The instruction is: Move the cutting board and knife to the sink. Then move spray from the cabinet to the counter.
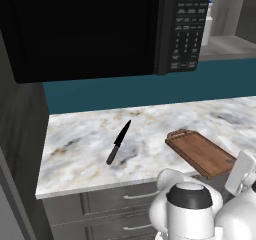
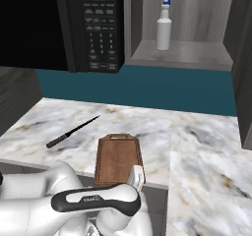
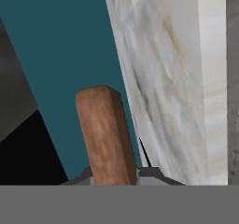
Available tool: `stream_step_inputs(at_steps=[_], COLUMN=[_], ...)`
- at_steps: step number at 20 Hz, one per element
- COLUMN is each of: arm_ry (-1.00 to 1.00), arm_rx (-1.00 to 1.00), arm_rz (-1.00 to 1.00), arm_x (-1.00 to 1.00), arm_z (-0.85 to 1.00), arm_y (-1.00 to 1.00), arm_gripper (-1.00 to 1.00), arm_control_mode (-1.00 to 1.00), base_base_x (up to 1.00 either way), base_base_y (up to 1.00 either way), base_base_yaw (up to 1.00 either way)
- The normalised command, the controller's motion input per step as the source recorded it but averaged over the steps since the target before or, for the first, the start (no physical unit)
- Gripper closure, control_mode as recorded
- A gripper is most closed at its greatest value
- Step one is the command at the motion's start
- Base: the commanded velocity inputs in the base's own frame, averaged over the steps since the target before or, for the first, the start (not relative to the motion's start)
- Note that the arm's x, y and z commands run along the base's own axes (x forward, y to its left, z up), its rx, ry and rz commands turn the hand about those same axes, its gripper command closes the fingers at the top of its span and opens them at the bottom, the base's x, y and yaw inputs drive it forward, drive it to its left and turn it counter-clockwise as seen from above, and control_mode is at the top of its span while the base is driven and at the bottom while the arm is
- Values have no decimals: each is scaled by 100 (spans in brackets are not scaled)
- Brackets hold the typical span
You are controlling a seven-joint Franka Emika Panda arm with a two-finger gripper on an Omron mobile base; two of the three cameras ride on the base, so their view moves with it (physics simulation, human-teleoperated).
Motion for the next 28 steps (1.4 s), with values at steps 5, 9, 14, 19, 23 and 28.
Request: stream_step_inputs(at_steps=[5,9,14,19,23,28], arm_ry=[0,0,0,0,0,-11], arm_rx=[-1,-5,-6,-7,-4,-9], arm_rz=[7,10,8,7,7,4], arm_x=[-7,-17,-14,-9,-4,-4], arm_z=[44,36,39,41,33,28], arm_y=[0,0,3,9,13,25], arm_gripper=[100,100,100,100,100,100], arm_control_mode=[-100,-100,-100,-100,-100,-100], base_base_x=[0,0,0,0,0,0], base_base_y=[0,0,0,0,0,0], base_base_yaw=[0,0,0,0,0,0])
